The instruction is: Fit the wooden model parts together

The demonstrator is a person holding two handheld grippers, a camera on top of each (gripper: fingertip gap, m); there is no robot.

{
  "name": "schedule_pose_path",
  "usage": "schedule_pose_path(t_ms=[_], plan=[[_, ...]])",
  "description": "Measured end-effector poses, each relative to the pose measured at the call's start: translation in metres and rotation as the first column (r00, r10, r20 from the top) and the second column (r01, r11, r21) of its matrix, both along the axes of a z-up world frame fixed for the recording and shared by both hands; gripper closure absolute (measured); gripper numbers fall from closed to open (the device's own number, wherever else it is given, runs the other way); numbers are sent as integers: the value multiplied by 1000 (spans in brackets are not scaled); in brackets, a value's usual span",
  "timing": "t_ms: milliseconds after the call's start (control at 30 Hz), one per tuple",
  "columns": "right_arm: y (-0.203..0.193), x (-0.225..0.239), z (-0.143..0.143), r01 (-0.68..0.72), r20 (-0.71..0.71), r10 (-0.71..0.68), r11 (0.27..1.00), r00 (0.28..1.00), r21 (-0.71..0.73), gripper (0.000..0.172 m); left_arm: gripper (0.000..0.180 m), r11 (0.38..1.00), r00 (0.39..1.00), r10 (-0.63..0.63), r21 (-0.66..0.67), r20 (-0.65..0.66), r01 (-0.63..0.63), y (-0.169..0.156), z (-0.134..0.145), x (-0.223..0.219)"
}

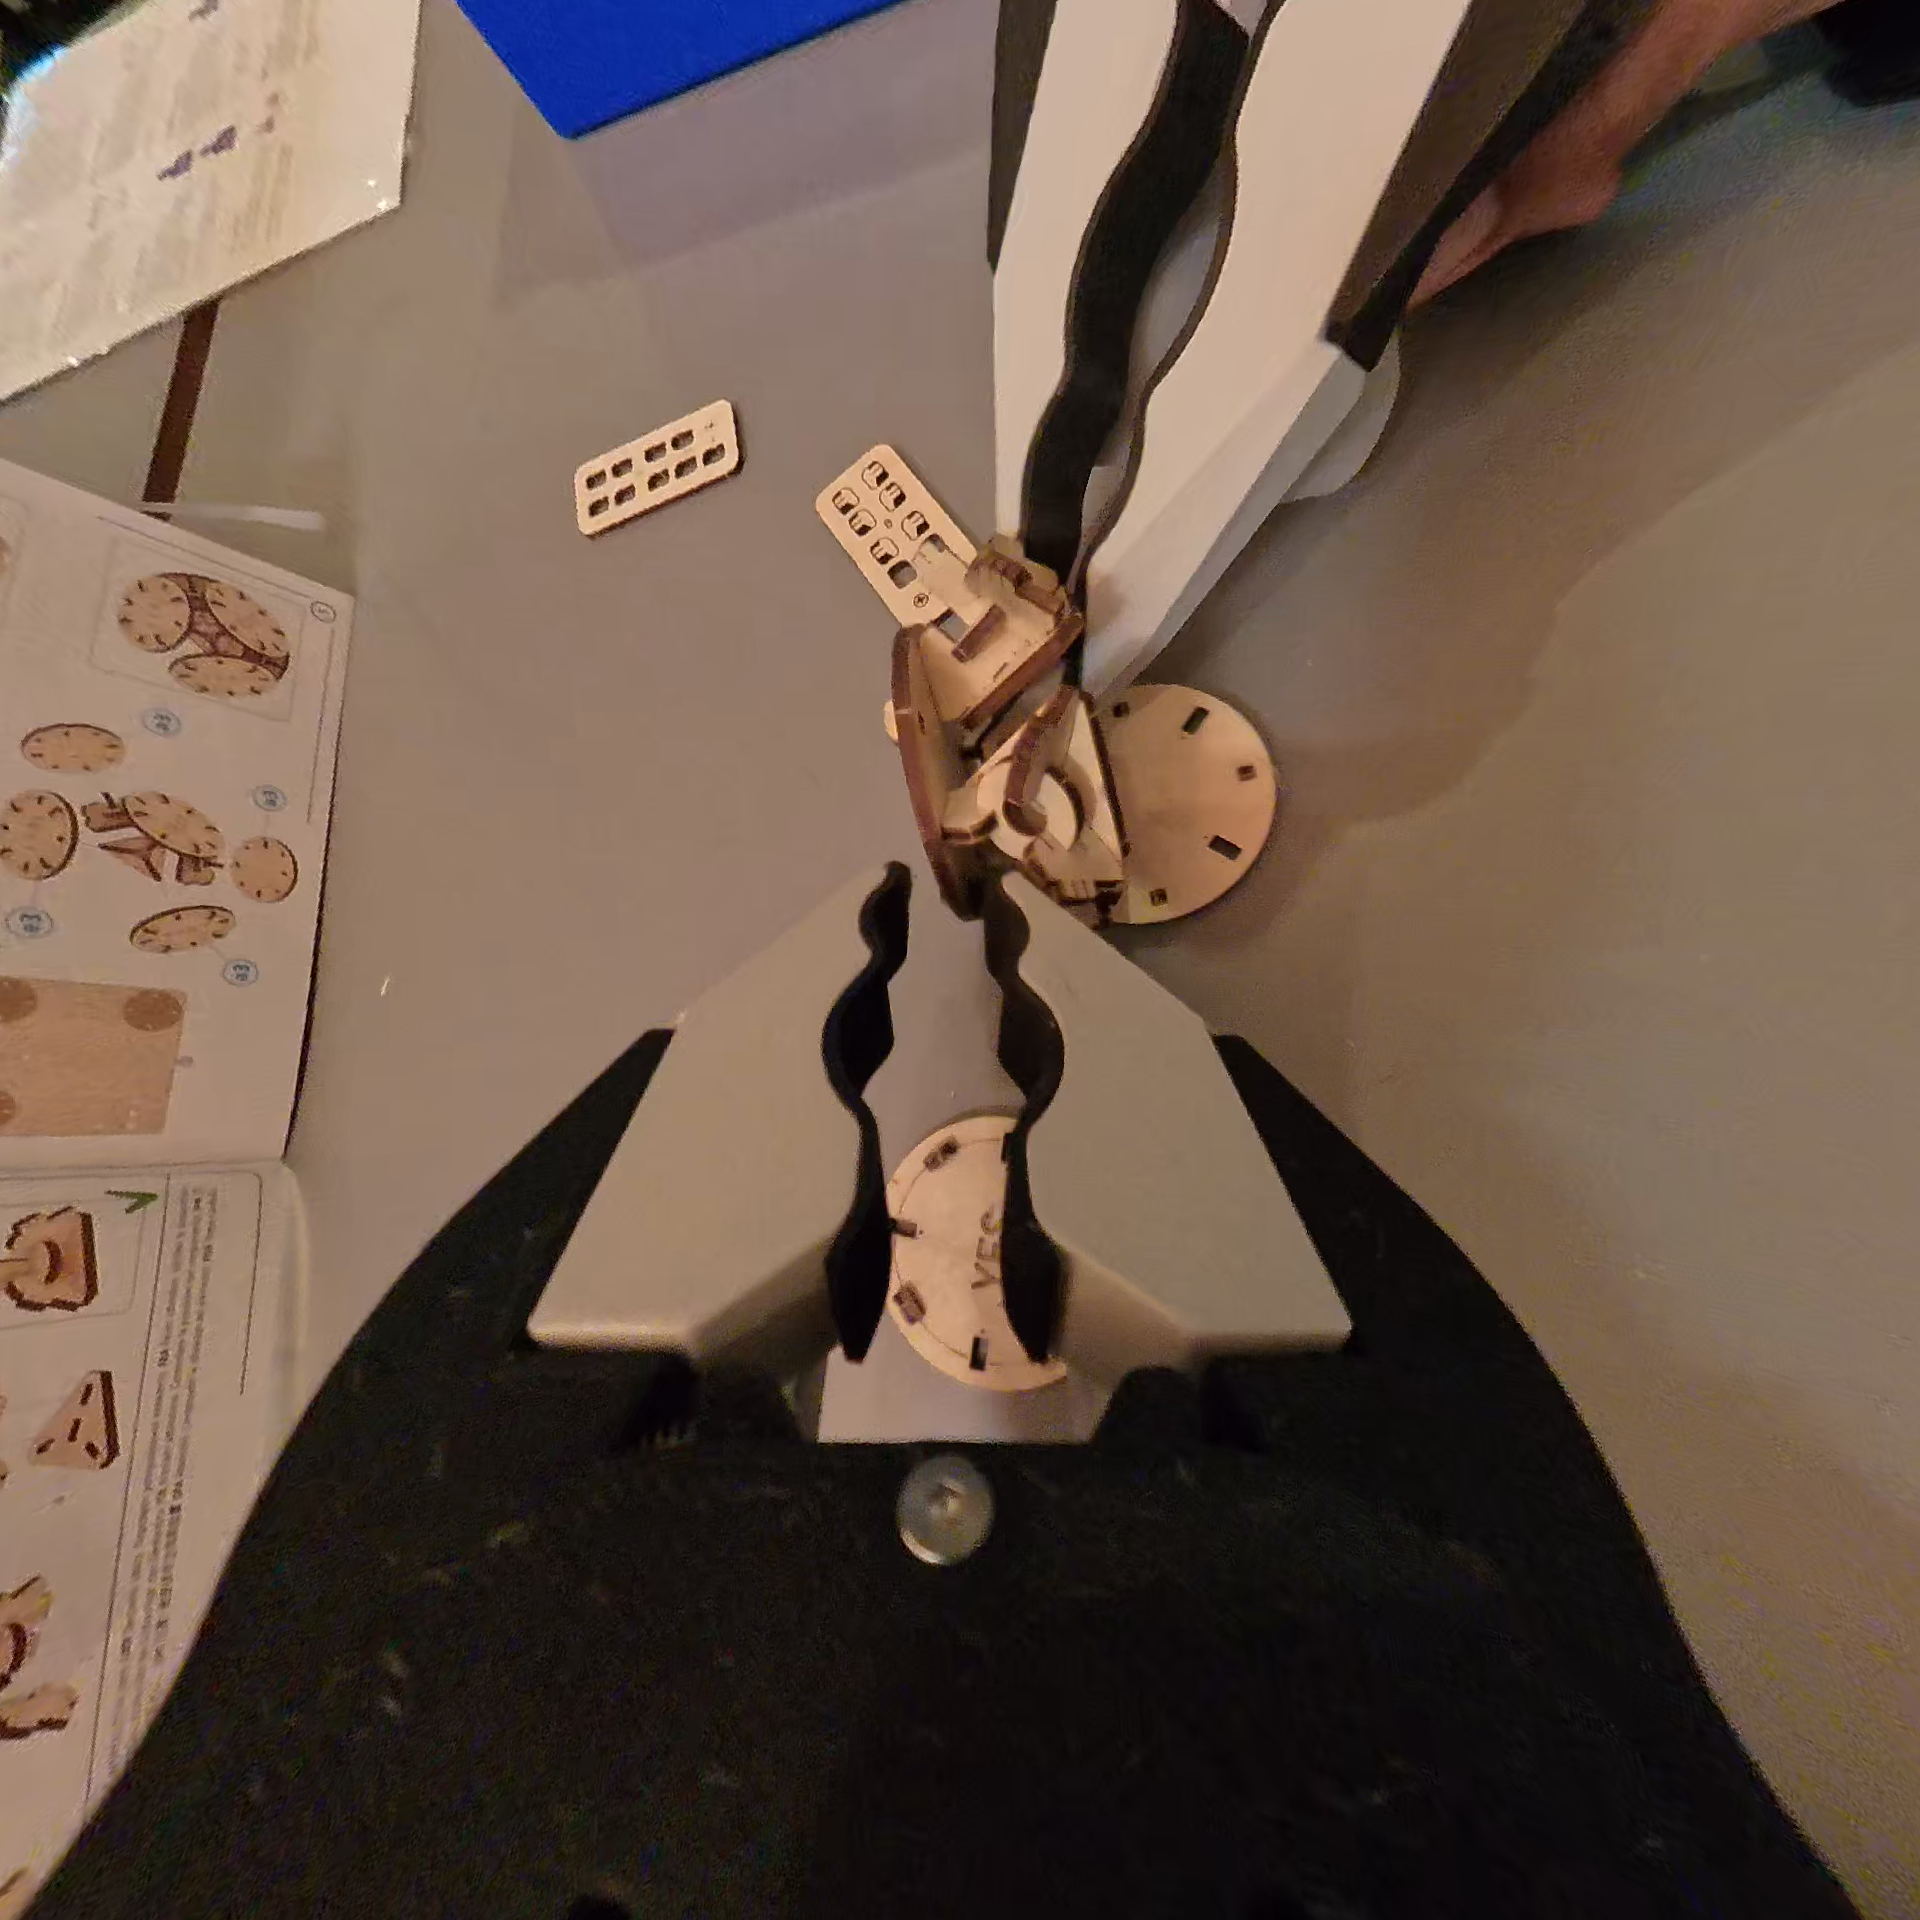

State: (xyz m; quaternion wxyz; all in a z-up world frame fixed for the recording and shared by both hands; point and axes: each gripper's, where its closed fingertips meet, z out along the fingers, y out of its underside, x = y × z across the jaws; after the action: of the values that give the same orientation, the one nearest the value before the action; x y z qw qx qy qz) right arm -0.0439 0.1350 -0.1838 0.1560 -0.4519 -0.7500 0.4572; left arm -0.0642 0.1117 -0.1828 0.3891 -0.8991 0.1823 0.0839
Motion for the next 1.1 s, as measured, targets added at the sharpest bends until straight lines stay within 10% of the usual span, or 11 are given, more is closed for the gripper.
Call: schedule_pose_path(t_ms=[867,1100], plan=[[-5,4,0,-43,-24,44,999,999,33,161,165,984,995,83,-163,56,-73,-22,-17,-9],[-6,5,0,-48,-40,51,997,998,56,161,169,979,912,158,61,377,-195,1,23,-11]])
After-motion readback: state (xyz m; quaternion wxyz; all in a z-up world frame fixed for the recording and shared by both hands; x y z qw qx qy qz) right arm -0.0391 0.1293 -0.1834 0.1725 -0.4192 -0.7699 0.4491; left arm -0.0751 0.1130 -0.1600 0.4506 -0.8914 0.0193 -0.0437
